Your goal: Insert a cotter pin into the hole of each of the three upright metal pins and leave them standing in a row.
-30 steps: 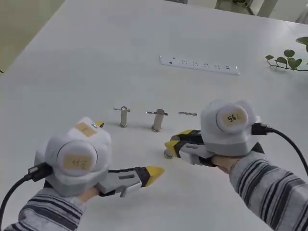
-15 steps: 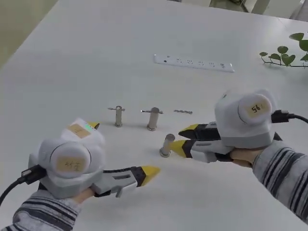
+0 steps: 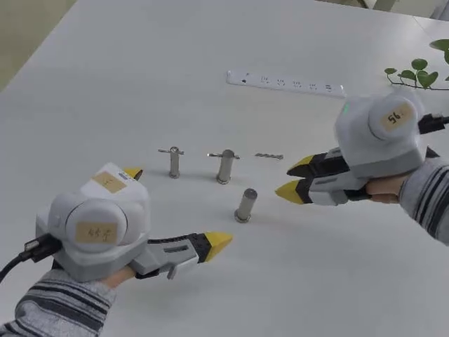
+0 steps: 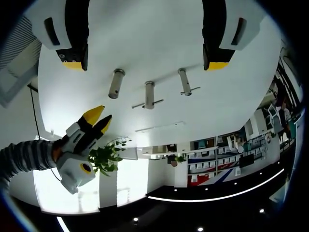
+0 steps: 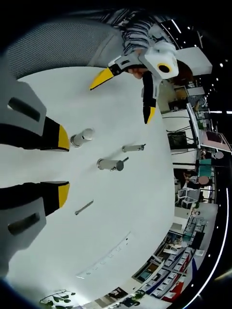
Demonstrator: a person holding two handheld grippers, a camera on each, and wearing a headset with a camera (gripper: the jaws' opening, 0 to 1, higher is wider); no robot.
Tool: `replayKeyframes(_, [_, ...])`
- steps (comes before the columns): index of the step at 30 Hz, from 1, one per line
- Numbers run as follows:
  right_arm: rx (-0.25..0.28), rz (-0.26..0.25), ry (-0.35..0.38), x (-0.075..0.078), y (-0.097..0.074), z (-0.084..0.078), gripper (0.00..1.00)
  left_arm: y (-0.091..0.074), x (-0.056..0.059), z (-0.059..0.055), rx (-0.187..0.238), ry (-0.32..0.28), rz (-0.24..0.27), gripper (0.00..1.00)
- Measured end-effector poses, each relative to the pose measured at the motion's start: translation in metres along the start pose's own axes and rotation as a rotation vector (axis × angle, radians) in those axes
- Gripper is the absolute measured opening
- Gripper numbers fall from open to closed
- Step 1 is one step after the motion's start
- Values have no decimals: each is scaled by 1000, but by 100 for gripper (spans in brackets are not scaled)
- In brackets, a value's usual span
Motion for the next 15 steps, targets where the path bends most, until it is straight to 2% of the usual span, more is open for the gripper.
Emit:
replayKeyframes(2, [-22, 7, -16, 6, 2, -2, 19, 0, 0, 0, 0, 0, 2, 99])
replayKeyframes(8, [-44, 16, -59, 24, 9, -3, 19, -1, -1, 2, 10, -11, -3, 99])
replayKeyframes(15, [-76, -10, -70, 55, 22, -4, 17, -1, -3, 2, 8, -2, 13, 99])
Point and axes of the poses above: the centre of the closed fingertips' face, and the gripper's own axes: y roughly forward along the fingers, x roughly to its right, z roughly out of its top, the point moved 3 cm from there along -y, roughly backward along the fingers, and after that the axes turned 9 degrees about -x, right-handed, at the moved point
